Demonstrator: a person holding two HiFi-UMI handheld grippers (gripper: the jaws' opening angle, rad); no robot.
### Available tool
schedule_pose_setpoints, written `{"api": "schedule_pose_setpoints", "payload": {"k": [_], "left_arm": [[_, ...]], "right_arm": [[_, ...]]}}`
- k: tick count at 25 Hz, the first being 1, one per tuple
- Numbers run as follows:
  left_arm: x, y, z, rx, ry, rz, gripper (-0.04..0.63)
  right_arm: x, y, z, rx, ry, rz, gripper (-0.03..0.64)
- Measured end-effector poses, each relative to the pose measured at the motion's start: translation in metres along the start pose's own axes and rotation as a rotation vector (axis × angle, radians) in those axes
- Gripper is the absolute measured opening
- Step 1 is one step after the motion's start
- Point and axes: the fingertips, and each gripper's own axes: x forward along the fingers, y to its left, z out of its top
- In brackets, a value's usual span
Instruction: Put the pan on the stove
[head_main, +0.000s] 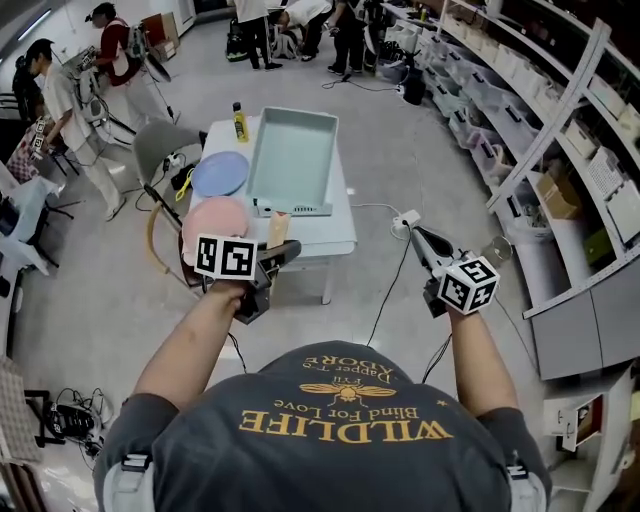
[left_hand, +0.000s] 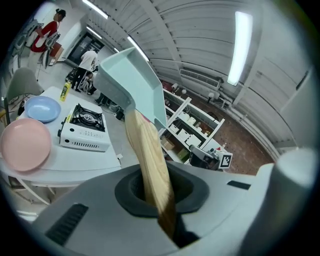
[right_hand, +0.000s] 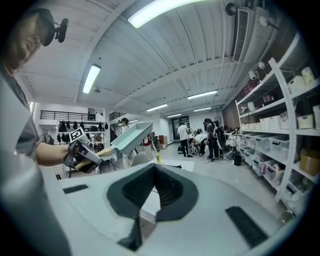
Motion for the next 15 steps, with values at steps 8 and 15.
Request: {"api": "schedule_pose_setpoints", "payload": {"k": [8, 15], "left_arm": [[0.012, 0.033, 0.036, -0.029, 0.0, -0.007, 0.023], [0.058, 0.05, 0.045, -0.073, -0.035, 0.038, 0.023]], "right_arm": [[0.037, -0.027, 0.003, 0.028, 0.01, -0.011, 0.0], [0.057, -0.082, -0.015, 0.042, 0.005, 0.053, 0.0]]}}
